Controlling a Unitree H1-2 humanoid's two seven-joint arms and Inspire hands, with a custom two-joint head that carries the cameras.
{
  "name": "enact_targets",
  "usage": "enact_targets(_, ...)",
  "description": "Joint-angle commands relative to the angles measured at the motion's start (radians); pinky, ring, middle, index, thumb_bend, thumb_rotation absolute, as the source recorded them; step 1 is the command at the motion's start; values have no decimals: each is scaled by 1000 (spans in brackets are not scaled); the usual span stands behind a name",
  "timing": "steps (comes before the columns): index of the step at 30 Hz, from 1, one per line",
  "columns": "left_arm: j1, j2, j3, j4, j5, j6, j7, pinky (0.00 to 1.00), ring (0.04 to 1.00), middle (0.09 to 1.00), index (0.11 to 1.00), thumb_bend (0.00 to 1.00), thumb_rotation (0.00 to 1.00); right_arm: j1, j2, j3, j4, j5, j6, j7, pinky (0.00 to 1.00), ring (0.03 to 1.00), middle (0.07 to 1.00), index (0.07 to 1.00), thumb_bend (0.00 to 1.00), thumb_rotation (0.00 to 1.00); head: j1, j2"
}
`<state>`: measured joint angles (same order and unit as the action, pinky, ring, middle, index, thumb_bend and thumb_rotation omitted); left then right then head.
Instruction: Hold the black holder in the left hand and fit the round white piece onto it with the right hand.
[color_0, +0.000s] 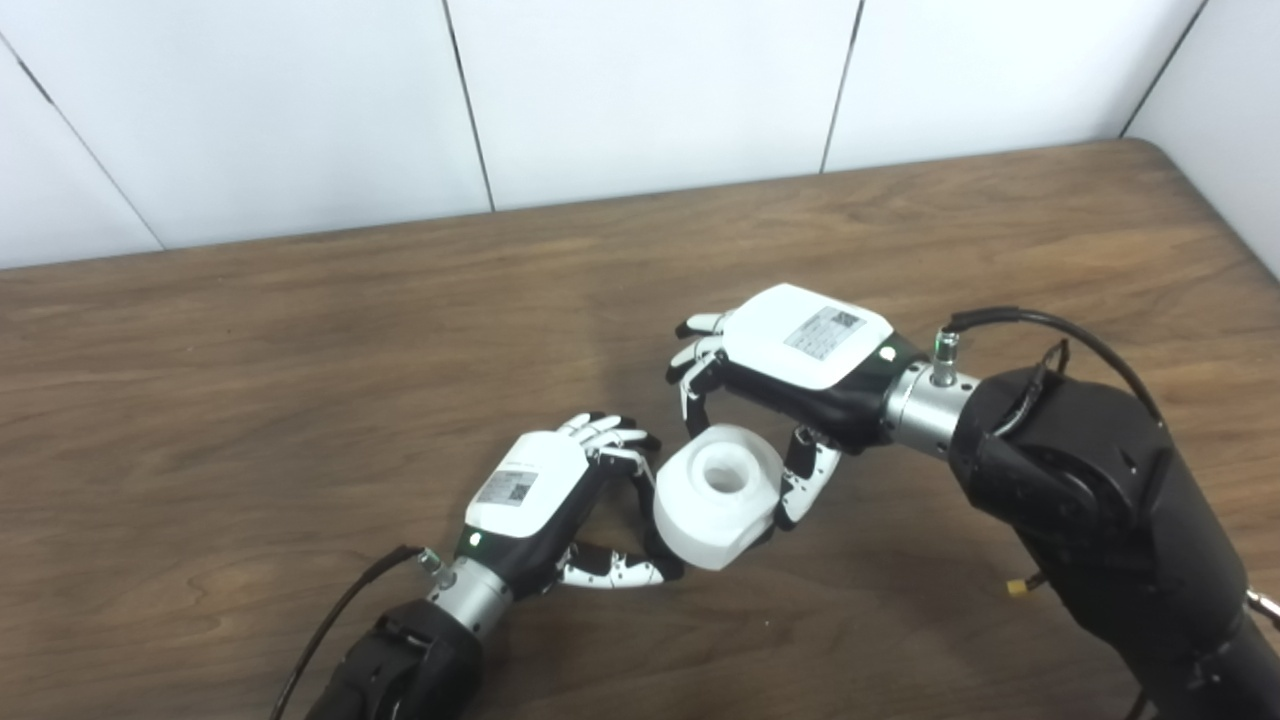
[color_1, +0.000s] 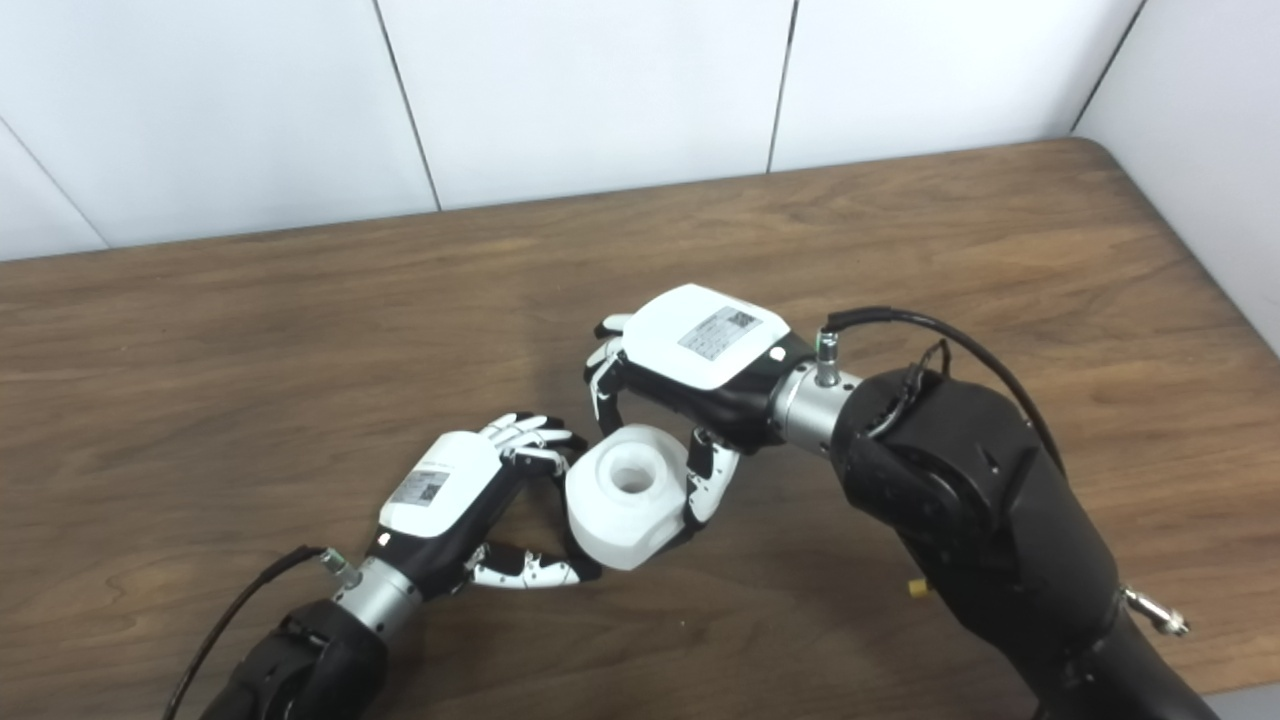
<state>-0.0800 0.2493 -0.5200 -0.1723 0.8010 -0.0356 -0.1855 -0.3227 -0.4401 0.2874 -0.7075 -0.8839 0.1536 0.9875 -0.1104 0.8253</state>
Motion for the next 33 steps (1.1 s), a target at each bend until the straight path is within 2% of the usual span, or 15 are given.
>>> enact_targets(1, 26, 7, -18, 22, 26, 37, -65, 915, 888, 816, 489, 513, 62, -22, -10, -11, -26, 1, 0, 11, 888, 922, 833, 650, 966, 270, -1, 1)
enact_targets(3, 27, 5, -16, 24, 23, 36, -59, 915, 886, 815, 489, 513, 63, -26, -8, -15, -28, 7, 6, 20, 891, 923, 836, 687, 994, 309, -2, 0)
enact_targets(9, 29, -4, -15, 29, 40, 41, -50, 906, 879, 812, 491, 518, 70, -40, -8, -30, -32, 31, 11, 37, 917, 934, 849, 770, 1000, 399, 0, -1)
enact_targets(23, 29, -10, -13, 20, 58, 57, -66, 906, 881, 814, 498, 521, 79, -64, -4, -47, -44, 31, 34, 66, 983, 982, 913, 852, 1000, 413, 1, -3)
enact_targets(24, 27, -10, -13, 22, 57, 55, -66, 904, 879, 815, 578, 694, 154, -65, -4, -47, -44, 27, 37, 68, 981, 983, 914, 855, 1000, 411, 3, -3)
enact_targets(25, 26, -9, -13, 23, 56, 53, -67, 903, 879, 816, 635, 808, 208, -67, -5, -47, -43, 25, 39, 69, 977, 986, 917, 860, 1000, 412, 3, -3)
enact_targets(28, 22, -7, -15, 24, 51, 53, -77, 906, 883, 824, 702, 911, 271, -73, -6, -49, -43, 23, 52, 81, 974, 996, 930, 877, 1000, 417, 5, -5)
enact_targets(33, 12, -2, -7, 6, 9, 73, -128, 919, 899, 842, 767, 983, 324, -87, -6, -50, -39, 25, 62, 100, 977, 1000, 947, 901, 1000, 431, 14, -10)
